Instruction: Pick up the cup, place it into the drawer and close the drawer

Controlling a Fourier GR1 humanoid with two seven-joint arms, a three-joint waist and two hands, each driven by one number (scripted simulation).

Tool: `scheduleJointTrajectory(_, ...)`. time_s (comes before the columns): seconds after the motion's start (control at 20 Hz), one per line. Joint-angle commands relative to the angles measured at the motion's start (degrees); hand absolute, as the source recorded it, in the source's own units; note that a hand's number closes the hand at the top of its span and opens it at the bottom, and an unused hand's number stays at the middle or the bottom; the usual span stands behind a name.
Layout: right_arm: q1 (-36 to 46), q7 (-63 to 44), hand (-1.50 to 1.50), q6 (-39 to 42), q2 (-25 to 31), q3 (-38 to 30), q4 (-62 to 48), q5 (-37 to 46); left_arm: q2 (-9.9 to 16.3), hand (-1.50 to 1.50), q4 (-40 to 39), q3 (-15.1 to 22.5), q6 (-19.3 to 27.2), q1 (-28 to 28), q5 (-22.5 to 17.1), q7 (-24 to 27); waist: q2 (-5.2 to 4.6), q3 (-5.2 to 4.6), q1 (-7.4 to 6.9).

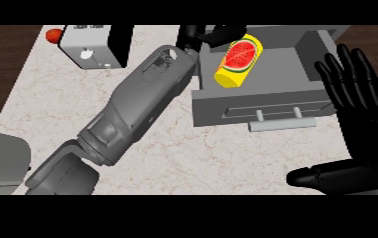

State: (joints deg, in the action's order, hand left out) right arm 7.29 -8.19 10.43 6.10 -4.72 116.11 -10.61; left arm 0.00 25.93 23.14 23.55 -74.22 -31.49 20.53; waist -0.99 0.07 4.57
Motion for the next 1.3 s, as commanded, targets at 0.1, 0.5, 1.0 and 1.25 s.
scheduleJointTrajectory(0.1,0.2,-1.6,-1.50,0.6,0.6,-0.5,1.8,-2.1,0.0,1.50,-2.8,6.6,1.1,-0.2,-1.7,-0.7,0.01,0.02,0.81)
scheduleJointTrajectory(0.5,3.9,-0.2,-1.50,0.3,-0.2,-0.3,-2.2,-2.1,0.0,-1.50,-4.0,11.4,4.7,-3.1,-3.4,-3.3,-0.63,0.05,2.17)
scheduleJointTrajectory(1.0,0.8,-1.5,-1.50,0.8,-1.0,-0.6,0.8,-5.9,0.0,-1.50,3.0,8.3,1.7,0.7,-12.2,7.4,0.09,-0.04,-0.11)
scheduleJointTrajectory(1.25,-2.5,-0.7,-1.50,3.8,0.1,-1.5,2.3,-8.7,0.0,-1.50,0.8,2.7,-4.2,-0.6,-13.6,7.9,0.56,-0.04,-2.65)
